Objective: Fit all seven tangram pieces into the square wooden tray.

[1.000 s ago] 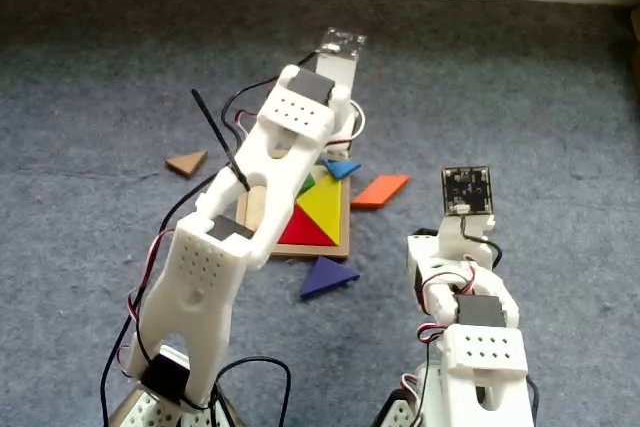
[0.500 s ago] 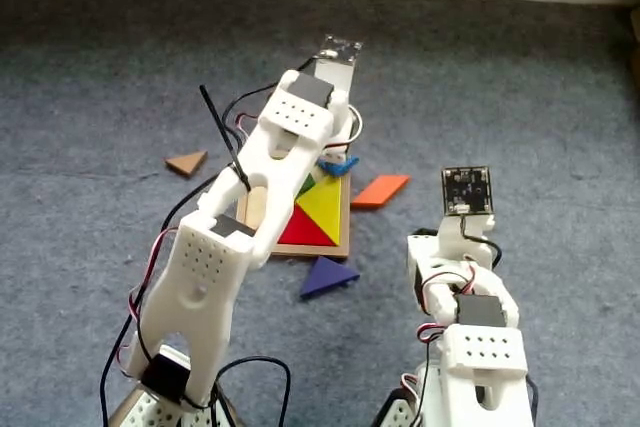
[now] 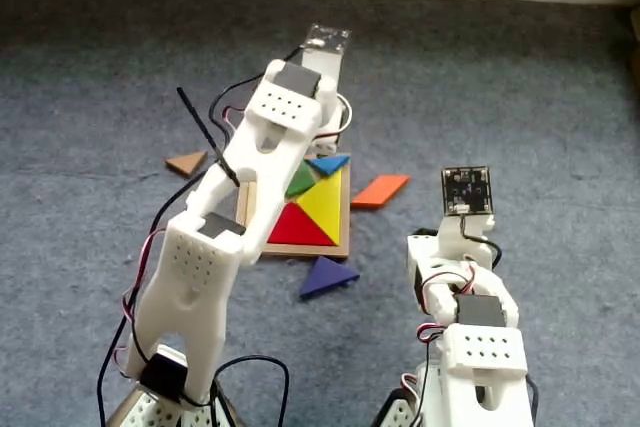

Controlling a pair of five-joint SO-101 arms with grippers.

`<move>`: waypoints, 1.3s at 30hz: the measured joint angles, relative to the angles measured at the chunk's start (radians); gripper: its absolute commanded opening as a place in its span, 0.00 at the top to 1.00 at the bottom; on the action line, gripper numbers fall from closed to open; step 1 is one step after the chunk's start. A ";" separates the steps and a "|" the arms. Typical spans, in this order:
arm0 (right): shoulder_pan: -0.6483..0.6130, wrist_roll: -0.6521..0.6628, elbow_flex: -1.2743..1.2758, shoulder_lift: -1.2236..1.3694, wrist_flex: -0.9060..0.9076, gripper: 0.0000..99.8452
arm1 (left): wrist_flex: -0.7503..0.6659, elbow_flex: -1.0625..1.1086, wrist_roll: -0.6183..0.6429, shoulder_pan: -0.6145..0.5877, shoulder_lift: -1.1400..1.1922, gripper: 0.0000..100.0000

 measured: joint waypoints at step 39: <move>-0.002 0.000 0.000 0.000 0.000 0.99 | -0.041 0.000 -0.060 0.046 0.081 0.90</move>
